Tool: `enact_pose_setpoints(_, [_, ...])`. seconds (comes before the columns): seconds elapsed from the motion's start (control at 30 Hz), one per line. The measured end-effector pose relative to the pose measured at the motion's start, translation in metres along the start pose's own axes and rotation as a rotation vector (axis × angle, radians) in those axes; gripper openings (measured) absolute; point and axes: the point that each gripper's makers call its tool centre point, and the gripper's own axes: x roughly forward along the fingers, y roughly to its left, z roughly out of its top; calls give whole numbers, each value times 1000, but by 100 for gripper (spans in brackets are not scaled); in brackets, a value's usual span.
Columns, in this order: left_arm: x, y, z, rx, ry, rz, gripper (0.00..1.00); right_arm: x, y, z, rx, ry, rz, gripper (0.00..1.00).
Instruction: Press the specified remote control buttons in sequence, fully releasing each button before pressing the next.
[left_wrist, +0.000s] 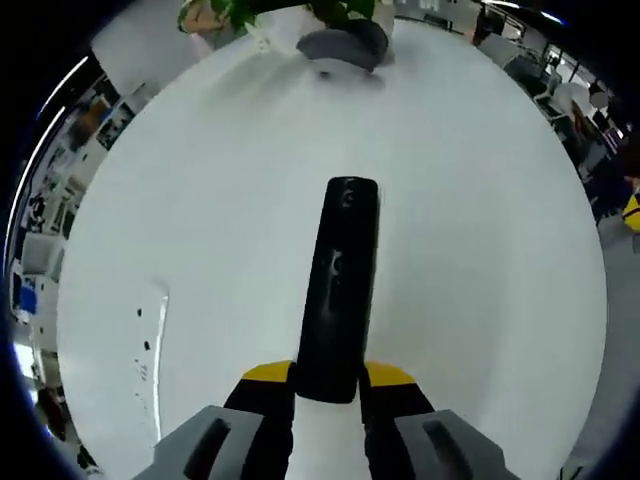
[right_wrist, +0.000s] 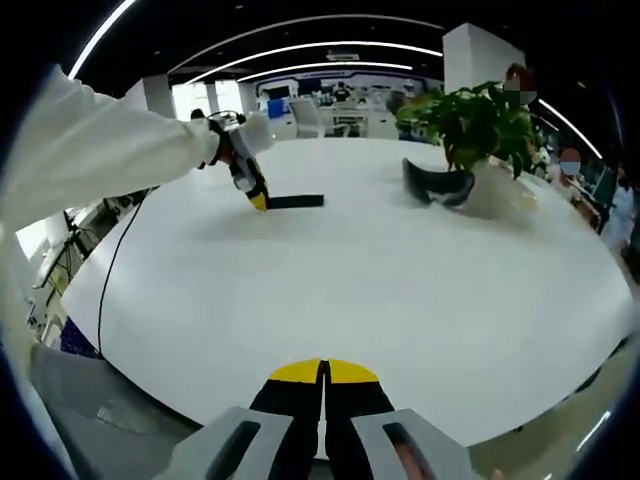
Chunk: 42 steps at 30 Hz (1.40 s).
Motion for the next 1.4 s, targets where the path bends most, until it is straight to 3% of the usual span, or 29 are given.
enact_pose_setpoints(0.23, [1,0,0,4,68,23,24,-1,-2,0,7,-5,-4,0])
enact_pose_setpoints(0.33, [-1,-3,0,58,102,54,23,-1,-2,0,6,-7,-7,0])
enact_pose_setpoints(0.47, [-1,-9,-3,30,112,50,23,1,-1,-4,2,19,-3,0])
enact_pose_setpoints(0.63, [-1,-16,-8,-4,113,45,23,-1,-1,-1,1,2,-2,0])
enact_pose_setpoints(0.9, [0,-33,-11,13,129,34,23,0,0,-1,-7,1,0,0])
enact_pose_setpoints(1.0, [0,-46,-13,25,165,18,23,1,-1,-1,0,6,-4,0])
enact_pose_setpoints(1.3, [-1,-68,-19,24,198,2,23,13,7,-23,-15,153,23,0])
enact_pose_setpoints(1.4, [-4,-77,-21,23,201,5,23,16,10,-38,28,253,44,0])
